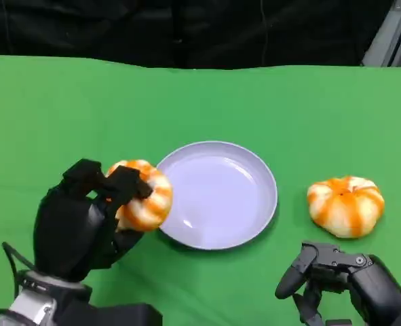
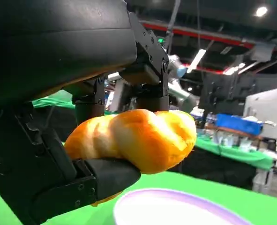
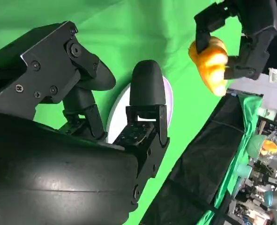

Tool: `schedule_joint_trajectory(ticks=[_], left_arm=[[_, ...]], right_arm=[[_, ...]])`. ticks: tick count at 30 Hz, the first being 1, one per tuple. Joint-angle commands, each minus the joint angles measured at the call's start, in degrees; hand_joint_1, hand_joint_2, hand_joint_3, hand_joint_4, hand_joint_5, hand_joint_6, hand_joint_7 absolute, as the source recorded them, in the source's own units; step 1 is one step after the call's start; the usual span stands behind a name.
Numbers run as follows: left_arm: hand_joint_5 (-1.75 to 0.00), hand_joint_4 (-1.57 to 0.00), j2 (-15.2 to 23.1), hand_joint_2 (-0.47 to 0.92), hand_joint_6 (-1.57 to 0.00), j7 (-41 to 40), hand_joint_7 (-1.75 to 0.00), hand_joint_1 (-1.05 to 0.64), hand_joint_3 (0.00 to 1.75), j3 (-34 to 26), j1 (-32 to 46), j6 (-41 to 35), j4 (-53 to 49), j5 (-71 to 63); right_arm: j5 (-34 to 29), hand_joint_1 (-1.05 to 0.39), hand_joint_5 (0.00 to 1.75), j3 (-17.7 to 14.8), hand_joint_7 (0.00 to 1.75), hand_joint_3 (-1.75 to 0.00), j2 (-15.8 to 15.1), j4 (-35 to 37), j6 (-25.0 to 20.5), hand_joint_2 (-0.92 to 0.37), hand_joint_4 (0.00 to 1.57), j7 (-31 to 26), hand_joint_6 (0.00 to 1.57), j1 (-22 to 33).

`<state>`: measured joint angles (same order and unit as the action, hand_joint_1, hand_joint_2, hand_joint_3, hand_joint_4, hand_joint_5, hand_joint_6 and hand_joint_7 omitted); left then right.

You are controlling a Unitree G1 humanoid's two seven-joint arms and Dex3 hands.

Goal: Grasp the bread from the table and place it into the plate.

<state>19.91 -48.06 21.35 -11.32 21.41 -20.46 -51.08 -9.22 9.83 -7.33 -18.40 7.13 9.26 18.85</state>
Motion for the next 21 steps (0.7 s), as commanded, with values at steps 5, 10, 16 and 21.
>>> schedule_joint_trajectory(ticks=[5, 10, 16, 21], left_arm=[[-1.75, -1.0, -1.6, 0.15, -0.77, 2.0, -1.72, -0.19, 1.57, 2.2, -6.9, 0.7, -4.3, -1.0], [-1.75, -0.99, -4.7, 0.2, -0.75, 4.1, -1.75, -0.18, 1.49, 4.0, -13.4, 0.4, -10.4, -0.5], [-1.75, -0.99, -8.1, 0.22, -0.76, 5.6, -1.73, -0.2, 1.4, 5.4, -18.6, 0.4, -16.9, 0.6], [-1.75, -0.99, -10.7, 0.23, -0.81, 6.0, -1.65, -0.19, 1.39, 6.4, -22.4, -0.5, -22.0, 0.9]], right_arm=[[-0.1, 0.08, 1.62, 0.4, 1.26, -1.2, -0.3, 0.6, 0.9, -0.43, 0.79, -0.4, 0.76, 0.0], [-0.4, 0.08, 1.65, 1.2, 1.25, -1.21, 0.2, 0.2, 0.8, -0.43, 0.8, -0.9, 0.76, 0.5], [-0.6, 0.08, 1.67, 2.0, 1.26, -1.22, 0.7, -0.6, 0.5, -0.43, 0.79, -1.3, 0.76, 1.1], [-1.1, 0.1, 1.7, 2.6, 1.27, -1.26, 0.9, -0.8, 0.9, -0.41, 0.78, -1.7, 0.76, 1.4]])
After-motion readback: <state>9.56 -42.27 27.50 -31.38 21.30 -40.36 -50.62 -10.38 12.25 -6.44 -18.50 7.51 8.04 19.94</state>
